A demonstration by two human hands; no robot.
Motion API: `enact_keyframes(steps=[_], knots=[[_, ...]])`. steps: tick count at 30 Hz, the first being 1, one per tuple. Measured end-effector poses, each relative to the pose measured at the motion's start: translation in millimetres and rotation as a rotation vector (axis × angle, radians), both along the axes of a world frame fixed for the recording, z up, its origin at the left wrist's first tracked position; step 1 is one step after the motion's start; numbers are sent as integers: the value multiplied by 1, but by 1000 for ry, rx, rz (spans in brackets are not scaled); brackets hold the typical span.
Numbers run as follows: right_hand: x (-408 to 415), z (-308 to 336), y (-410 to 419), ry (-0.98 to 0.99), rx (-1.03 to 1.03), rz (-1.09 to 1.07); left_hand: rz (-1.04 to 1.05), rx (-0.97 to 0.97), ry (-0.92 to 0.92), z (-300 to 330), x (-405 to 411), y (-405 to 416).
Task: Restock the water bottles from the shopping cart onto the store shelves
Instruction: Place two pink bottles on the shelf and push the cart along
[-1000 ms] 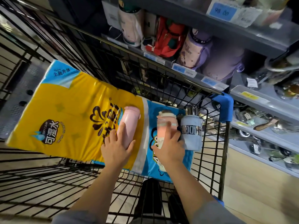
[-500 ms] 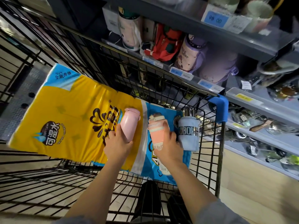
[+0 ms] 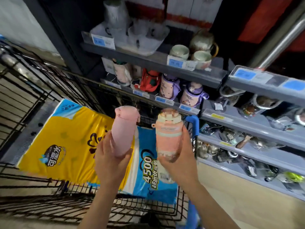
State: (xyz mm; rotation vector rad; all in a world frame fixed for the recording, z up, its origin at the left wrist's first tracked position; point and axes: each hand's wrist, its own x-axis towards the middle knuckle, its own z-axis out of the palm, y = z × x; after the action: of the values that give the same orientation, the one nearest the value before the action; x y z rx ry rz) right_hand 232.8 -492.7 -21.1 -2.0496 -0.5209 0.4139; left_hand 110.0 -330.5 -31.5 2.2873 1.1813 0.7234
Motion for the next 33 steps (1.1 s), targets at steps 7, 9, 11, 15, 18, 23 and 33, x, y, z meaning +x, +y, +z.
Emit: enact_keyframes(steps=[7,9,11,15,18,23,33], knots=[[35,46,-100,-44,227,-96,-85,224,-159,51,52,-102],[49,59,-145,-104,242,-135,-110,274,-198,60,70,-140],[67,71,-194,-150,246,-198,-138,310,-223,67,92,-182],[103,87,-295,-227,251,-323,-252,378,-269,72,144,-262],[126,100,-367,-255,273,-425,-365,362,-294,81,184,-325],[160,114,-455,-275,287,-579,-498,437,-409,97,244,-406],[254,127,-541,-294,396,-808,-726,353,-540,119,374,-489]])
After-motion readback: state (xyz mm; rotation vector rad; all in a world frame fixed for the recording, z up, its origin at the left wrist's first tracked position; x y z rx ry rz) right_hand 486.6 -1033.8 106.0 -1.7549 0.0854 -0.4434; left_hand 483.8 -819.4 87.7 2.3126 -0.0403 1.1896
